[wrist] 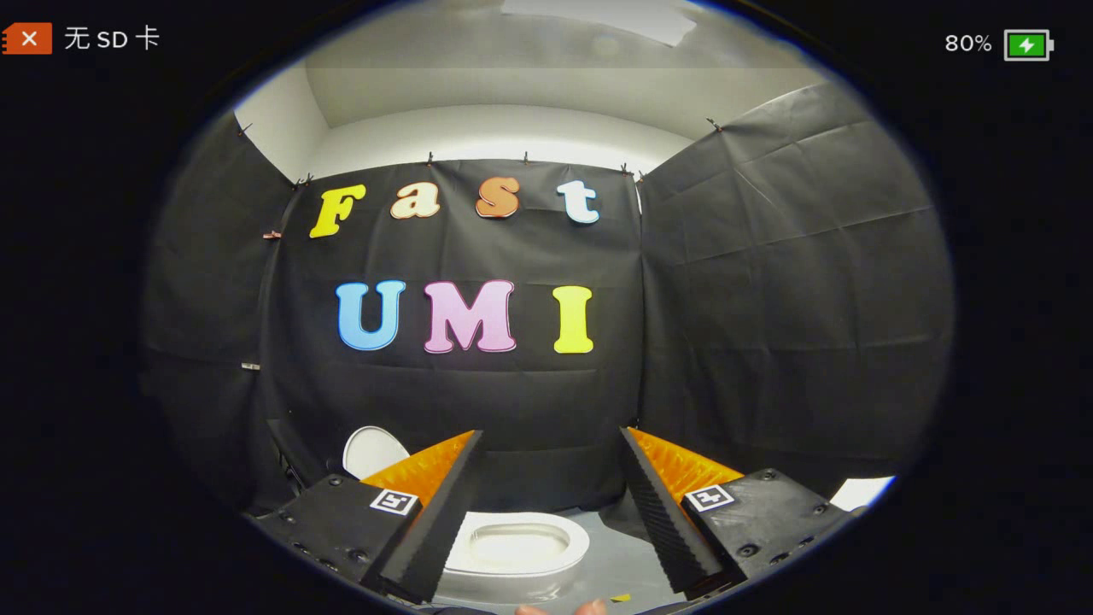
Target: Open the toilet lid.
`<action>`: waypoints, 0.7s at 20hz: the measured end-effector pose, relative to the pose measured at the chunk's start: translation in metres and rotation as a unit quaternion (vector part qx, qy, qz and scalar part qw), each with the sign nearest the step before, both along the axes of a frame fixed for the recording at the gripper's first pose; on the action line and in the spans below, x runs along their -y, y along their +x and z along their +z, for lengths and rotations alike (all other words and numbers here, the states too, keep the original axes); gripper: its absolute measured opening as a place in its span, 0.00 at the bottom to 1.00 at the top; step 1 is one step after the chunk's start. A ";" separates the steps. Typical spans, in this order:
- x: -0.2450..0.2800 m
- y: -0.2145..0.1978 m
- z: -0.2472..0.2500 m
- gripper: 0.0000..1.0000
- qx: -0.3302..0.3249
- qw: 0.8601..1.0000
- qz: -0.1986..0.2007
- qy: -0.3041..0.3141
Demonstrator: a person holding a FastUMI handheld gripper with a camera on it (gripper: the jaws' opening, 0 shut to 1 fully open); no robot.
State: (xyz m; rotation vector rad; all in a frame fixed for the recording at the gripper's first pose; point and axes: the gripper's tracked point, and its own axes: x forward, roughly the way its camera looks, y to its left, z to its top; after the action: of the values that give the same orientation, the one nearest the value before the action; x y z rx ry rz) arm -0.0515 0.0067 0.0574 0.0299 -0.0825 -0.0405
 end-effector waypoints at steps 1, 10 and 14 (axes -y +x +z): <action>-0.001 0.000 -0.001 0.98 0.000 1.000 0.001 -0.001; -0.017 0.008 -0.013 0.98 -0.008 1.000 0.009 -0.002; -0.034 0.014 -0.027 0.98 -0.027 0.999 0.031 0.005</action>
State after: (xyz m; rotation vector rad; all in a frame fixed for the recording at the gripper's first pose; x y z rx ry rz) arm -0.0379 0.0402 0.0305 0.0409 -0.0270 0.0193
